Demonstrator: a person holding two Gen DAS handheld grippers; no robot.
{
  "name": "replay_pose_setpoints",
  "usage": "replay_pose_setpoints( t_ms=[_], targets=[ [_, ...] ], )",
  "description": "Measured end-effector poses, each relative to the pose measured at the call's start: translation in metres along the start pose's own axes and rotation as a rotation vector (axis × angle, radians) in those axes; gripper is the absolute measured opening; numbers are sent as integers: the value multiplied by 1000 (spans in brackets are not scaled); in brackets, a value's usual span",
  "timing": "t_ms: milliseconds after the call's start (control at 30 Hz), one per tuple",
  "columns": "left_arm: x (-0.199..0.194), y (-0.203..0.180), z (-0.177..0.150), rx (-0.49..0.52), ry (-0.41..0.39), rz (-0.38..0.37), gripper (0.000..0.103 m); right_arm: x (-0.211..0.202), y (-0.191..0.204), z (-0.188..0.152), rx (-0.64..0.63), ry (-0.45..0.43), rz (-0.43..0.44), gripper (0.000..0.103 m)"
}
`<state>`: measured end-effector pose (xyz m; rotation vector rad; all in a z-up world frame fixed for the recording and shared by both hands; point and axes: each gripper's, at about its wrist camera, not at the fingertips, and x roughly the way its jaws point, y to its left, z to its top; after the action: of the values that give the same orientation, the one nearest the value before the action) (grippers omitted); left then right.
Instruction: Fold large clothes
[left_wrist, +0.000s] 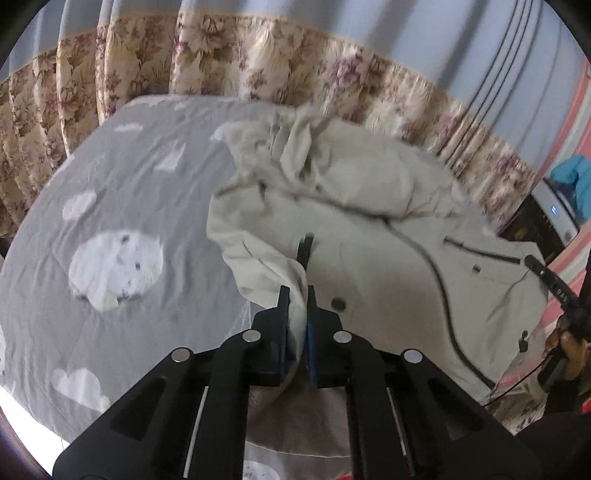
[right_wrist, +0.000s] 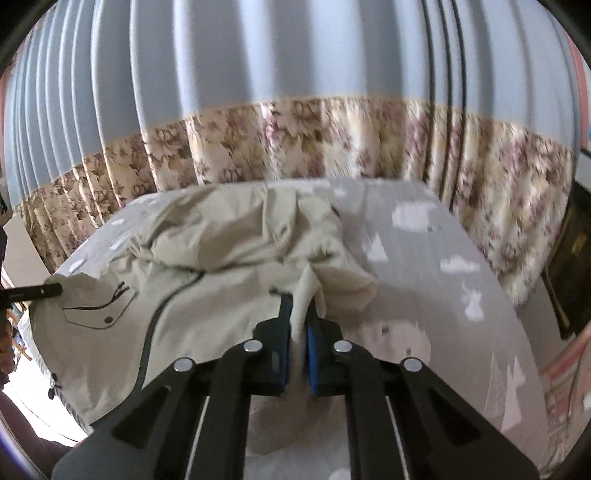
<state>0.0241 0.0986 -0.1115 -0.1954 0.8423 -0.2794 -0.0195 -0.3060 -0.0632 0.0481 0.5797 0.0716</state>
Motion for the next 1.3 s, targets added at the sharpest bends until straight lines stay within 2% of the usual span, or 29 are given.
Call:
replay_pose_setpoints(
  t_ms=[200, 267, 400, 500, 600, 667, 767, 900, 967, 1067, 1167, 1233, 1267, 1300],
  targets=[
    [-12, -11, 58, 38, -81, -29, 6, 9, 2, 57, -88, -81, -50, 3],
    [-11, -15, 78, 61, -100, -13, 6, 27, 3, 79, -115, -63, -41, 2],
    [3, -23, 113, 107, -145, 30, 6, 67, 13, 98, -168, -21, -46, 1],
    [19, -28, 140, 106, -133, 0, 6, 88, 15, 116, -195, -20, -67, 0],
    [39, -29, 166, 99, -134, 19, 6, 107, 10, 137, -194, -16, -93, 0],
    [59, -22, 183, 50, -106, 10, 6, 123, 4, 146, -179, 1, -95, 0],
    [88, -16, 202, 1, -81, 20, 6, 141, 4, 148, -168, 17, -84, 0],
    [128, -9, 224, -68, -21, -5, 6, 169, 9, 142, -178, 34, -94, 0],
    [144, -6, 230, -64, -15, 27, 7, 193, 7, 143, -198, 41, -138, 0],
    [179, -5, 239, -18, 23, 107, 8, 222, -4, 146, -179, 59, -139, 0],
    [208, -3, 234, 29, 81, 144, 13, 227, -11, 149, -171, 58, -144, 0],
    [204, -5, 229, 60, 66, 144, 18, 215, -13, 148, -169, 42, -144, 3],
    [199, -6, 228, 73, 56, 144, 28, 211, -13, 148, -174, 42, -145, 3],
    [192, -6, 229, 83, 50, 145, 48, 202, -13, 147, -181, 40, -146, 3]
  ],
)
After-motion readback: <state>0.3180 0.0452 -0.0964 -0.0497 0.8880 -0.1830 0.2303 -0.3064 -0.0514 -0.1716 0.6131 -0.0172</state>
